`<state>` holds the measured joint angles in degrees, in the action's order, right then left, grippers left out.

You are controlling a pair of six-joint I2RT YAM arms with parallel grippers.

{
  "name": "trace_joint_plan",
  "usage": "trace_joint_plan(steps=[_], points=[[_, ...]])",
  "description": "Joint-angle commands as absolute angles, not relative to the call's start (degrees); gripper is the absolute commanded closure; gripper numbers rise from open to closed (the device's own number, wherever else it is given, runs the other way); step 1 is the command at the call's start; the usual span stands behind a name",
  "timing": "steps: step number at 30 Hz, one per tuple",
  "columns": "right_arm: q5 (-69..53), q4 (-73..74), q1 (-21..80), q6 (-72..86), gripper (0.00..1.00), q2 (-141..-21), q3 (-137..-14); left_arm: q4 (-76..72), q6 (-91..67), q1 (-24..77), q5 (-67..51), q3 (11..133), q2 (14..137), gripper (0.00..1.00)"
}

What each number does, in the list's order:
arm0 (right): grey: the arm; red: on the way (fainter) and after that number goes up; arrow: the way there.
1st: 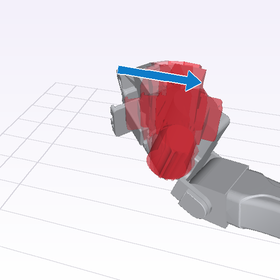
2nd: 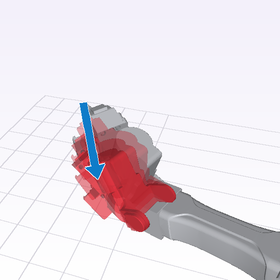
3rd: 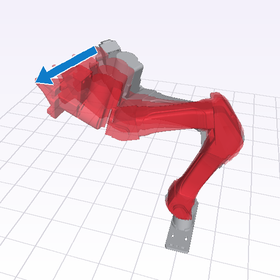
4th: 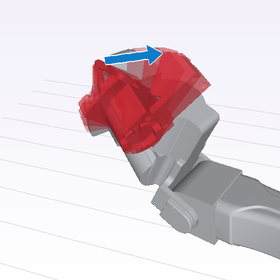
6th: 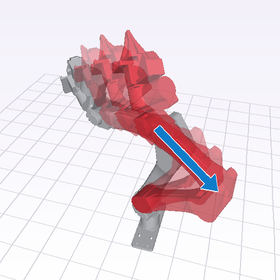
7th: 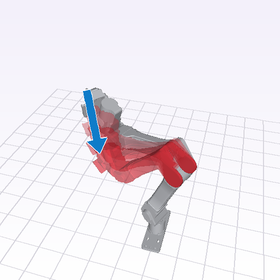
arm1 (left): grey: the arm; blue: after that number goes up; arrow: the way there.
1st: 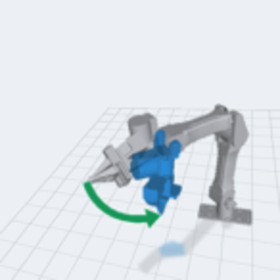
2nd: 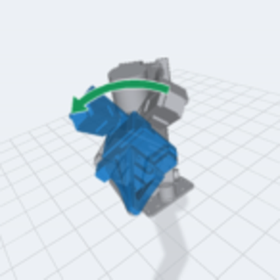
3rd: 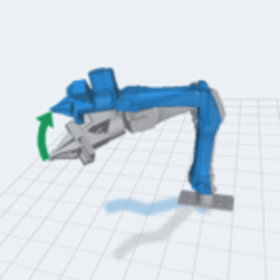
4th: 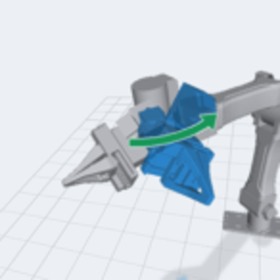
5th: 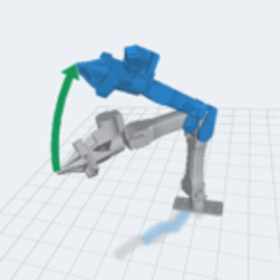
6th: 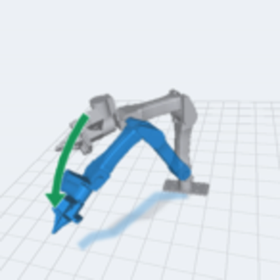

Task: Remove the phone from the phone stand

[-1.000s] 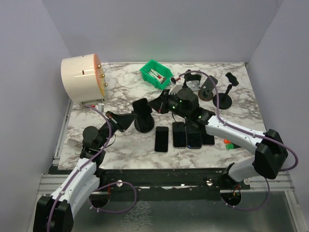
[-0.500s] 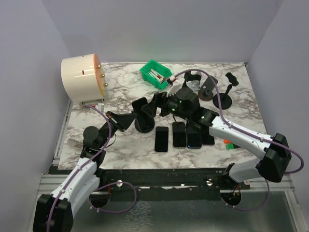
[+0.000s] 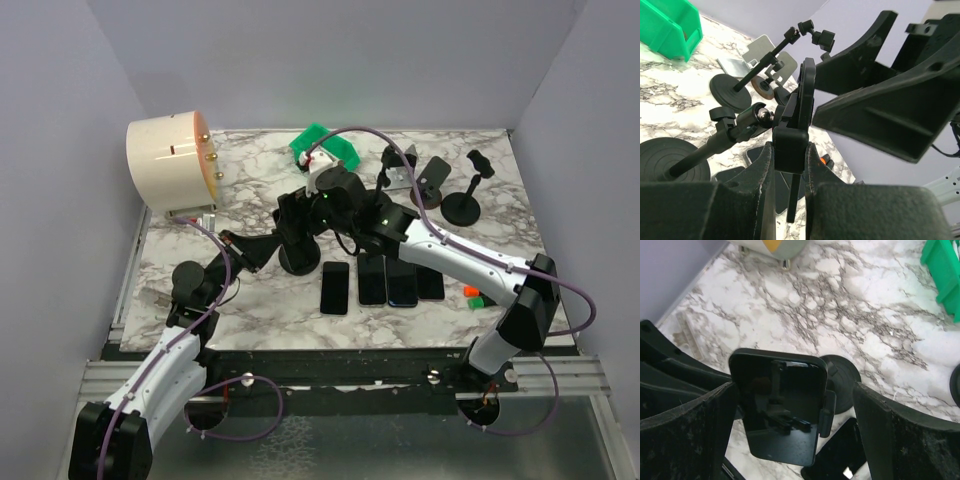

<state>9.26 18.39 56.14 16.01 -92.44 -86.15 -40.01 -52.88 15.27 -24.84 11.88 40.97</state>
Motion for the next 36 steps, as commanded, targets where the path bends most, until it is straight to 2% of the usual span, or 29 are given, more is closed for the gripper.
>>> trace_joint_plan(steps=[1, 13, 31, 36], points=[[12.0, 22.3, 57.0, 13.7, 0.0, -93.9, -87.9, -39.5, -53.0, 15.3, -26.5, 12.6, 40.2, 1.0], [12.9, 19.2, 57.7, 14.3, 0.0, -95.8, -90.0, -39.4, -52.8, 15.3, -26.6, 12.6, 39.9, 1.0], [22.6, 25.9, 60.0, 18.2, 0.0, -100.2, -94.8, -39.3, -52.8, 15.3, -26.3, 12.6, 39.9, 1.0], [22.2, 25.7, 60.3, 18.3, 0.05, -101.1, -95.7, -39.3, -52.9, 15.3, -26.4, 12.5, 39.7, 1.0]])
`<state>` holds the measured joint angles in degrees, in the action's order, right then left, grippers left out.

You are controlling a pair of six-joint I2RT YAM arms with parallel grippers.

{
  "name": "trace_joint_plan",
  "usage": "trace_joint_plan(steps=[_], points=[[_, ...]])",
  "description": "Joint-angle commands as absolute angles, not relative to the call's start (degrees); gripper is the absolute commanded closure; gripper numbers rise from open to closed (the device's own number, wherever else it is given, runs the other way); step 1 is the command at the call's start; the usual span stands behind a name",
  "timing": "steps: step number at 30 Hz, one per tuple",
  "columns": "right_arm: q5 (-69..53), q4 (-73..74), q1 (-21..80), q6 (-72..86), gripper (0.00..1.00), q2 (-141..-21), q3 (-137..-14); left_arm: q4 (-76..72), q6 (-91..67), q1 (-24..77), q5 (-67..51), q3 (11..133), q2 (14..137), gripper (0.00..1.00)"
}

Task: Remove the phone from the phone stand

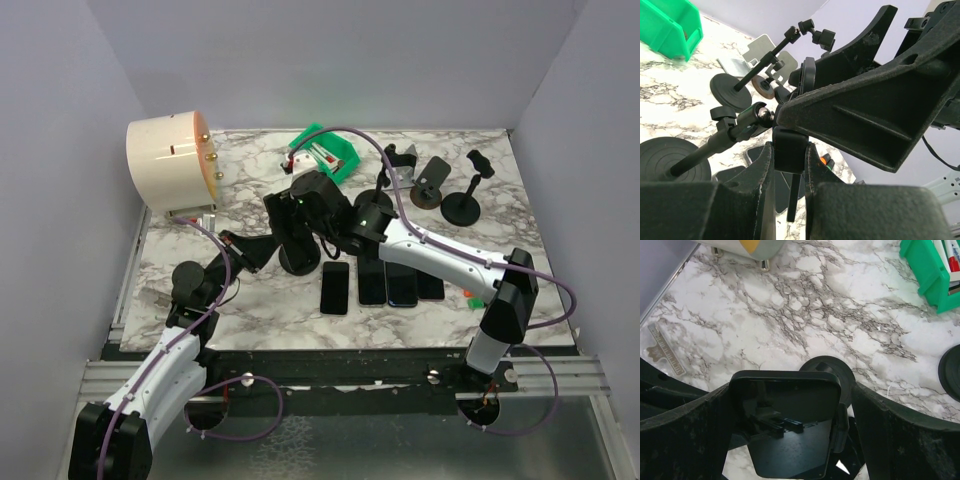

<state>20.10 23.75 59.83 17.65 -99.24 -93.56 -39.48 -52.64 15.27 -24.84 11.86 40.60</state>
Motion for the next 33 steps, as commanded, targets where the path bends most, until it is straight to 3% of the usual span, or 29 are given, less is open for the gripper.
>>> trace_joint_plan(steps=[1, 4, 6, 8, 12, 23, 33], points=[[22.2, 25.5, 60.3, 18.2, 0.07, -101.3, -95.8, -39.3, -52.9, 15.3, -26.3, 12.5, 39.7, 1.0], [22.3, 25.1, 60.3, 18.0, 0.15, -101.6, -95.8, -39.2, -52.9, 15.3, -26.5, 12.4, 39.6, 1.0], [22.5, 24.9, 60.3, 17.9, 0.27, -101.6, -95.7, -39.3, -53.0, 15.3, -26.4, 12.4, 39.5, 1.0], [22.7, 23.8, 60.2, 17.9, 0.46, -100.9, -94.6, -39.2, -53.1, 15.3, -26.4, 12.3, 39.5, 1.0], [22.8, 20.5, 60.2, 18.2, 0.97, -98.0, -90.7, -39.5, -54.9, 15.3, -26.1, 11.4, 38.8, 1.0], [10.2, 3.0, 55.5, 28.0, 1.0, -86.8, -71.6, -50.3, -63.0, 15.3, -24.5, 6.7, 38.5, 1.0], [3.1, -5.7, 52.8, 32.3, 1.0, -83.8, -64.1, -56.4, -67.0, 15.3, -23.2, 3.7, 40.9, 1.0]])
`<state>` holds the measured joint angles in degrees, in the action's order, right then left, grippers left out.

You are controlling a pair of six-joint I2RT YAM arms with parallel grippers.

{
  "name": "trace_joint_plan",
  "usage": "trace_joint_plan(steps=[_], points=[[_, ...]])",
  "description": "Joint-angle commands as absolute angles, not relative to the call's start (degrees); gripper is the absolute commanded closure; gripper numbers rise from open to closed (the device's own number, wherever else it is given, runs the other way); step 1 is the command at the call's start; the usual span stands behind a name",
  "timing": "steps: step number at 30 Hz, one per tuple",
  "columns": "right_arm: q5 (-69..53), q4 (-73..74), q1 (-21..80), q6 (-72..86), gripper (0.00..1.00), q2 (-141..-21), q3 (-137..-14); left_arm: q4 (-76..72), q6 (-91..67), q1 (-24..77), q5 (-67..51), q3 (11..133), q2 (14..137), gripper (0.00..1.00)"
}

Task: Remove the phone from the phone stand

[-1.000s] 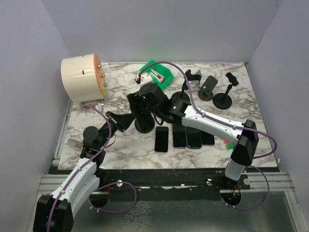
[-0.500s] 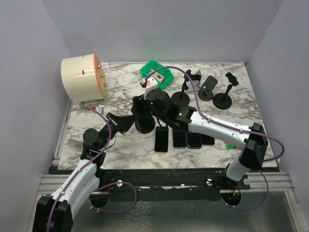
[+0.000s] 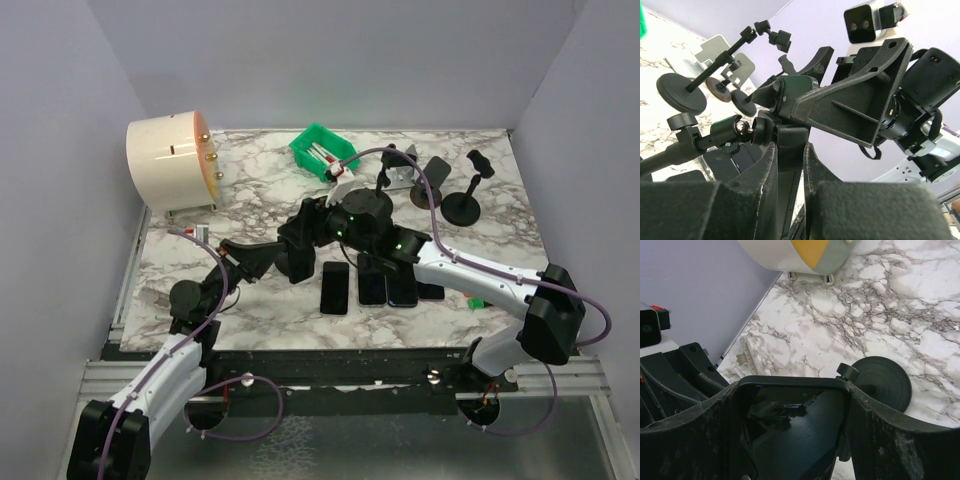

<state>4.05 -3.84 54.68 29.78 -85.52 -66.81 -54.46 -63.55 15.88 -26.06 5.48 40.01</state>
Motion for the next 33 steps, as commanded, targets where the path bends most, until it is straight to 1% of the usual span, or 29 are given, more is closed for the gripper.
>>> trace_joint_plan(steps=[1, 11, 13, 16, 17, 18, 19, 20, 21, 23, 25, 28, 33], points=[[2.5, -6.3, 52.8, 32.5, 1.0, -83.6, -63.8, -56.4, -67.0, 15.3, -23.1, 3.7, 41.0, 1.0], [-3.5, -13.0, 52.7, 33.9, 1.0, -80.2, -59.9, -56.4, -66.3, 15.3, -22.6, 4.7, 44.4, 1.0], [-2.7, -11.8, 52.7, 33.6, 1.0, -80.0, -60.6, -56.4, -65.5, 15.3, -23.3, 5.4, 44.5, 1.0], [-0.4, -6.2, 52.7, 33.2, 1.0, -80.9, -63.1, -56.1, -63.8, 15.3, -25.2, 6.7, 43.3, 1.0], [1.2, -5.6, 52.7, 33.1, 1.0, -81.1, -63.4, -55.6, -63.1, 15.3, -25.5, 6.9, 42.2, 0.92], [1.8, -4.7, 52.7, 33.0, 1.0, -81.3, -63.8, -54.5, -62.2, 15.3, -25.9, 7.3, 41.0, 0.78], [2.0, -4.0, 52.7, 32.9, 1.0, -81.5, -64.0, -53.3, -61.3, 15.3, -26.4, 7.8, 40.0, 0.66], [2.1, -3.7, 52.7, 32.9, 0.99, -81.6, -64.1, -52.2, -60.4, 15.3, -26.8, 8.3, 39.0, 0.58], [2.1, -3.7, 52.7, 33.0, 1.0, -81.7, -64.1, -51.3, -59.8, 15.3, -27.3, 8.6, 38.4, 0.53], [2.1, -3.6, 52.7, 33.0, 1.0, -81.8, -64.2, -50.8, -59.3, 15.3, -28.2, 9.1, 38.1, 0.48], [1.9, -3.7, 52.7, 33.1, 1.0, -81.8, -64.4, -50.8, -59.3, 15.4, -29.4, 9.8, 38.8, 0.46], [1.5, -4.0, 52.7, 33.2, 0.99, -82.1, -64.7, -50.8, -58.4, 15.4, -31.1, 10.8, 39.7, 0.46], [0.3, -6.0, 52.7, 33.1, 1.0, -81.5, -64.0, -50.6, -58.3, 15.4, -29.6, 10.6, 39.5, 0.46]])
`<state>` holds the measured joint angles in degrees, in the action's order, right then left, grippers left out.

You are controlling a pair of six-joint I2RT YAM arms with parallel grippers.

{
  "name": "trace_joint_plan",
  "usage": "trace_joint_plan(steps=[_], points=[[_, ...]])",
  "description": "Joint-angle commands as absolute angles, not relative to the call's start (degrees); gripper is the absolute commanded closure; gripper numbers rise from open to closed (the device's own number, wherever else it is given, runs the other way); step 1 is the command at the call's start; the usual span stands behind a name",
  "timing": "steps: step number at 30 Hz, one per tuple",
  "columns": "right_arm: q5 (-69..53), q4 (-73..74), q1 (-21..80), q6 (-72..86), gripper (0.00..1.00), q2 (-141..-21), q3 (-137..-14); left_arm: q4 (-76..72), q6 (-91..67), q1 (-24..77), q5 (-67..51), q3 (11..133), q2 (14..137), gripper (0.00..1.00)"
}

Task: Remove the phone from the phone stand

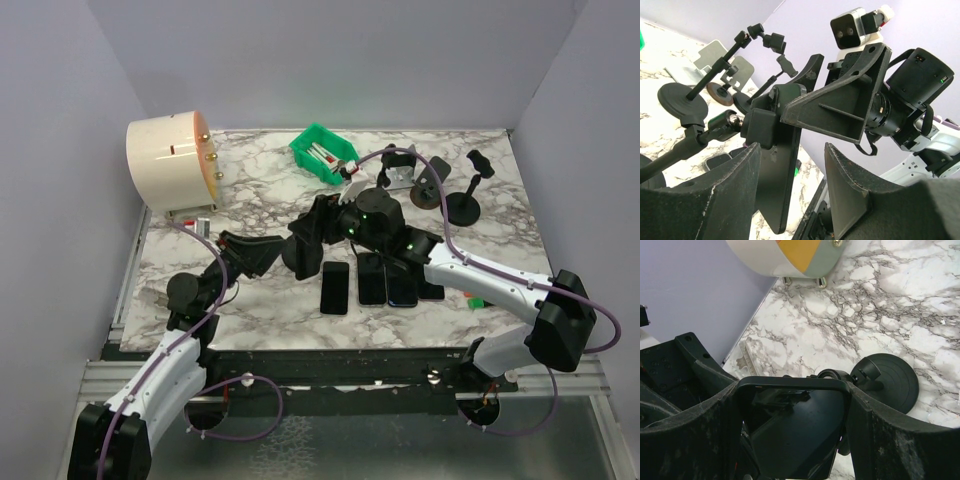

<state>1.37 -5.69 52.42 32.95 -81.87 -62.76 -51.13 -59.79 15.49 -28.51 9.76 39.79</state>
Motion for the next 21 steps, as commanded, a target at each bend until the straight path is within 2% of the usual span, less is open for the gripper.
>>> trace_joint_plan(steps=[1, 7, 12, 21], points=[[-0.6, -6.6, 52.7, 33.0, 1.0, -81.2, -63.9, -50.6, -58.3, 15.4, -29.4, 10.4, 39.4, 0.45], [-3.4, -9.8, 52.7, 33.8, 1.0, -79.6, -63.7, -50.4, -57.4, 15.4, -30.5, 11.1, 39.5, 0.44], [-1.3, -6.9, 52.7, 35.1, 1.0, -80.6, -66.1, -49.7, -52.9, 15.4, -40.5, 14.5, 39.7, 0.4], [-0.3, -5.5, 52.7, 37.2, 1.0, -81.5, -67.5, -31.7, -38.9, 20.1, -38.7, 19.4, 38.4, 0.38]])
